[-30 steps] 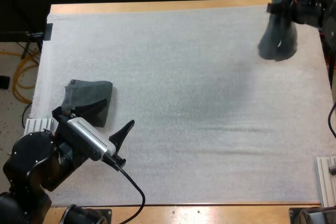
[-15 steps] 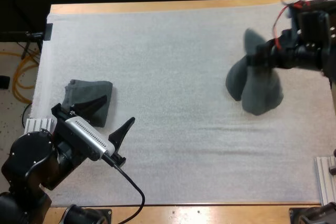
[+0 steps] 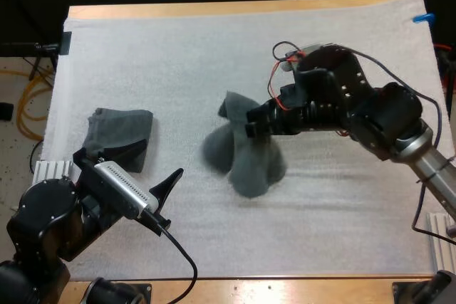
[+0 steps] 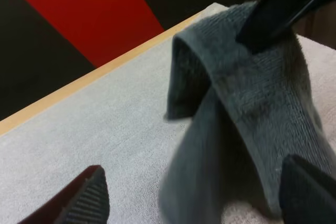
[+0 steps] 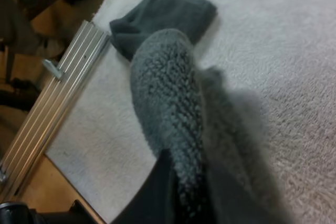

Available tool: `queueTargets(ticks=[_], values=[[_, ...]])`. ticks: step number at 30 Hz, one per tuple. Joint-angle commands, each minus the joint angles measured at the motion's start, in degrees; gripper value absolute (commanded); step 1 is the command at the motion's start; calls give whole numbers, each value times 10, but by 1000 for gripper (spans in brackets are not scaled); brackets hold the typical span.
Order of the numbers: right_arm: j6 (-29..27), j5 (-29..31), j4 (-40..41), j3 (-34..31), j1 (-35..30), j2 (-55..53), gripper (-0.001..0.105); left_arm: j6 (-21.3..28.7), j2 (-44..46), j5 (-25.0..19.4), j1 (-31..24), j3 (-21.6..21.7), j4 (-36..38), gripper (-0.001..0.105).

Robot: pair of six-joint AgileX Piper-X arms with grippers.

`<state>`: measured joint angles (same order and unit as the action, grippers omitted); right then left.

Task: Pick towel from pile fold and stack

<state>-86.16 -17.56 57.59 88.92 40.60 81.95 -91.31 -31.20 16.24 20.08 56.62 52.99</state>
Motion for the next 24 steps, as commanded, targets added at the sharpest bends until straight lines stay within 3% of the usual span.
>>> queueTargets(ticks=[1,10,15,18,23,24], values=[[1,-3,-11,-4,-9,12,0,-1,0,4,2,4,-1,65],[-54,-8,-123,-119,-102,152,0,-1,0,4,2,4,-1,65],[-54,-8,-130,-117,-157,228,1,-1,0,4,2,4,-1,65],[-52,-6,-128,-117,-188,235,21,-1,0,4,2,4,-1,65],[-53,2,-111,-97,-232,217,86,-1,0,4,2,4,-1,65],[-53,2,-108,-94,-237,213,90,-1,0,4,2,4,-1,65]])
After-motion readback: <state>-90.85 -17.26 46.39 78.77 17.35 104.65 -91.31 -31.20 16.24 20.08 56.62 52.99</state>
